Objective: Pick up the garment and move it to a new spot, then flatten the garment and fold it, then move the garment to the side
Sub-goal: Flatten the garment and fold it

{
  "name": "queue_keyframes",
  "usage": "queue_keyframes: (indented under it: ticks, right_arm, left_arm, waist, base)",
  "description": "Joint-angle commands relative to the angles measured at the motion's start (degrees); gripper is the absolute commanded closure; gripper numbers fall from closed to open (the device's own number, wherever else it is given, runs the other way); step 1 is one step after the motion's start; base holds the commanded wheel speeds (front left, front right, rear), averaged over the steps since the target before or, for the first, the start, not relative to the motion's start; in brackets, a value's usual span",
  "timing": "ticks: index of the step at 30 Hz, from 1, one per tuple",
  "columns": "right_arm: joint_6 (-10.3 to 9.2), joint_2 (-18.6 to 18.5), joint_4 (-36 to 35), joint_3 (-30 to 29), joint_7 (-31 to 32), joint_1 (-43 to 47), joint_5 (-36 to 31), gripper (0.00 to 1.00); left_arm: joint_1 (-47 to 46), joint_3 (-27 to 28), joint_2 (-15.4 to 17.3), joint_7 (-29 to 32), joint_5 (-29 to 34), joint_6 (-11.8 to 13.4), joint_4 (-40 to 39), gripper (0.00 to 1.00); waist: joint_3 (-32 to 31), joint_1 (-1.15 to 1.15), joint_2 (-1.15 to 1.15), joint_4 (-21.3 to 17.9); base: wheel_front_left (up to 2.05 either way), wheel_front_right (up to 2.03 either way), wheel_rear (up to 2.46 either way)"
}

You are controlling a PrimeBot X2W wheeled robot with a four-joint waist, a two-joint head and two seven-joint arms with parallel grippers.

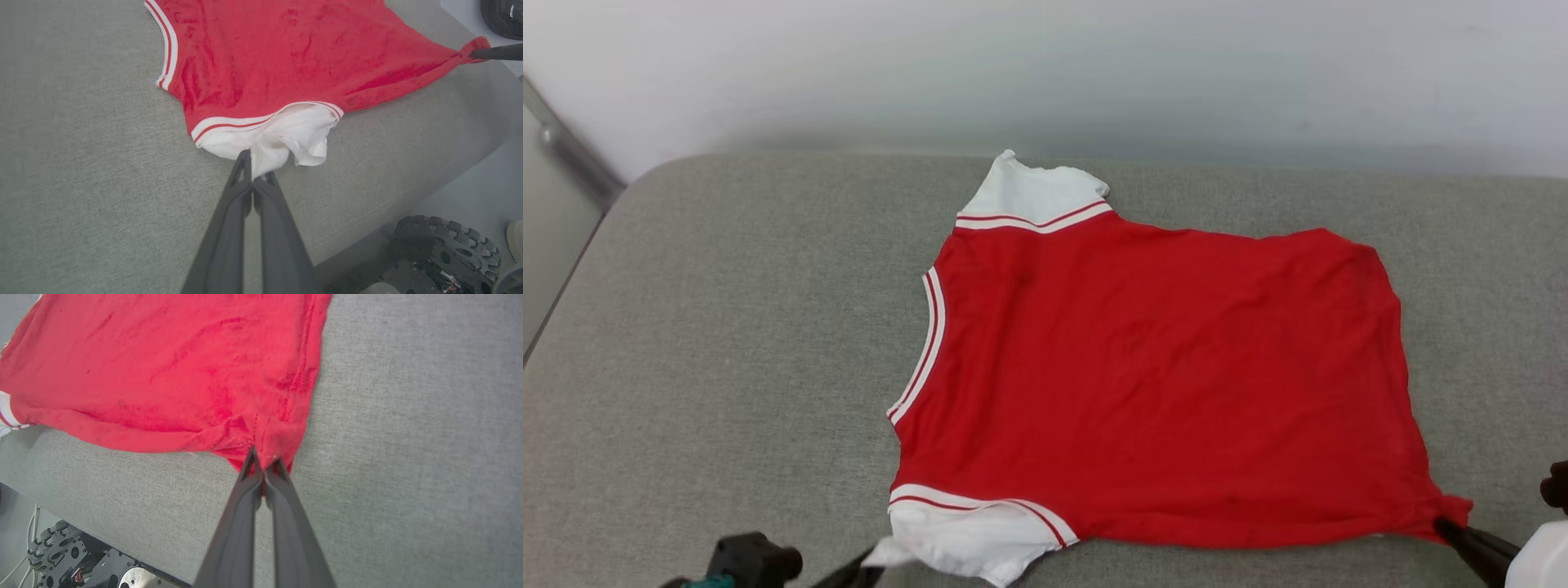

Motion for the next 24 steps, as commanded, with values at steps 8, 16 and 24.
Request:
queue_keyframes:
  ticks: [8,16,24]
  right_arm:
    - [-0.04,0.13,-3.29,-1.72,1.38,-4.66,1.0,1.0]
    - [-0.04,-0.89,-2.37,0.28,3.42,-12.12,-1.96,1.0]
    - [-0.03,-0.77,1.96,2.85,4.03,-19.76,-4.87,1.0]
  left_arm:
    - [-7.84,3.99,-0.3,-1.67,0.98,-0.39,-0.21,1.0]
    - [-16.94,4.9,-0.34,-0.3,3.01,-2.37,4.03,1.0]
    - [-26.07,4.09,-2.4,1.22,5.09,-4.68,12.13,1.0]
  waist:
    - [4.96,0.0,0.0,-0.74]
    - [10.22,0.0,0.0,-1.9]
    - [14.84,0.0,0.0,-2.71]
  base:
    - [0.0,0.0,0.0]
    - [0.0,0.0,0.0]
    - [0.0,0.0,0.0]
